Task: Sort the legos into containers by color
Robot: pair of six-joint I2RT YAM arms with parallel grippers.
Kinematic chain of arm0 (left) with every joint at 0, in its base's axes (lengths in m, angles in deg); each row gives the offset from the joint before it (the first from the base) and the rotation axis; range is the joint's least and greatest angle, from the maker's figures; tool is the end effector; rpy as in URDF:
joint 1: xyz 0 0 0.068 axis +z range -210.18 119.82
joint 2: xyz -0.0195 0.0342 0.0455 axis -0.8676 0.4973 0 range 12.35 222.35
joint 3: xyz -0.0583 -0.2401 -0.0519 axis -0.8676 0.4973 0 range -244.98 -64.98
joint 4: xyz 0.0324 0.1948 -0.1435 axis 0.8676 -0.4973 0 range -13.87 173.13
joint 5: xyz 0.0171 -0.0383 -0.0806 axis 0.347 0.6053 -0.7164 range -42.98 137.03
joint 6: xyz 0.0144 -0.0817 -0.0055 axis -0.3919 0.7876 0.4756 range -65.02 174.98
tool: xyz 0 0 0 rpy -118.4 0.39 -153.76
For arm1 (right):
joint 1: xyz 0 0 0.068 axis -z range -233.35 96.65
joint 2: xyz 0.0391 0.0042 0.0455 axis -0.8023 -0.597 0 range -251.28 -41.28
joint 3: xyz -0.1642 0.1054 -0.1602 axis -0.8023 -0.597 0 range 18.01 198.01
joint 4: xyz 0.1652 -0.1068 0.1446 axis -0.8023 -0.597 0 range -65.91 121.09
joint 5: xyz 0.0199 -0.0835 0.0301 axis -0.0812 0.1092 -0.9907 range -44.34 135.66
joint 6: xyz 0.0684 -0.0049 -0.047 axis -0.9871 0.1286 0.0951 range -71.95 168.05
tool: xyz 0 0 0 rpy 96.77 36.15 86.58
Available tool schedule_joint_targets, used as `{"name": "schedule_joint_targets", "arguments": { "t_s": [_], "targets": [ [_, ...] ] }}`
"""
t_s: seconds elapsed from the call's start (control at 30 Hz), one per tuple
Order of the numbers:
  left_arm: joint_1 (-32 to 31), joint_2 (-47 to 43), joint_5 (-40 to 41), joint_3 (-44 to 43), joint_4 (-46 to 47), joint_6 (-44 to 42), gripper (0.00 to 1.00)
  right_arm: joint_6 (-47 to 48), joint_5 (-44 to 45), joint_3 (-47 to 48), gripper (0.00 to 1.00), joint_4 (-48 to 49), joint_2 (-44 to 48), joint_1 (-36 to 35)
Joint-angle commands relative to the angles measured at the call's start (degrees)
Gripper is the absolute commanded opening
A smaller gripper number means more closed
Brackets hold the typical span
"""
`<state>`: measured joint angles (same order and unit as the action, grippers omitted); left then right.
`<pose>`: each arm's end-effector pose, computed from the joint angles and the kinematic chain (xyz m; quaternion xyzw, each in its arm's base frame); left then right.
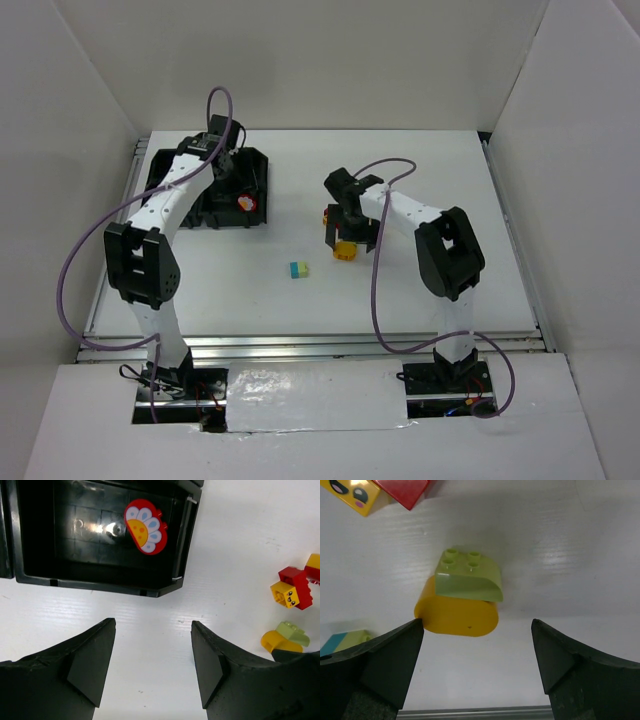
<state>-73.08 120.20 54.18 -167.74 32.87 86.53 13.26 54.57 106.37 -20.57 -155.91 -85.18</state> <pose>0.4000 -0.0824 0.2643 -0.1728 0.9372 -0.0573 0.2976 0.3300 0.1916 0.1453 0.0337 0.9909 -0.0071 0.1300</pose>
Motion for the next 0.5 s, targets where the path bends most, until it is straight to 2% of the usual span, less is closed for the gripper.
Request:
{"name": "schedule_joint_targets", "arguments": {
  "t_s": [0.0, 0.33, 0.47],
  "targets": [
    [-0.36, -4.75, -0.48, 1.50, 0.60, -1.49, 0.74, -2.48, 2.96, -0.81, 0.95, 3.66, -0.95, -1.03],
    [-0.45, -10.29, -1.36, 8.53, 3.14, -2.19, 0.74, -5.47, 2.87, -3.01, 0.94, 8.33, -0.95, -2.88],
    [-0.45, -11.52, -2.67, 10.47, 4.03, -2.02, 0.75, -6.96, 5.76, -1.87, 0.93, 7.19, -4.80, -2.71]
  ]
}}
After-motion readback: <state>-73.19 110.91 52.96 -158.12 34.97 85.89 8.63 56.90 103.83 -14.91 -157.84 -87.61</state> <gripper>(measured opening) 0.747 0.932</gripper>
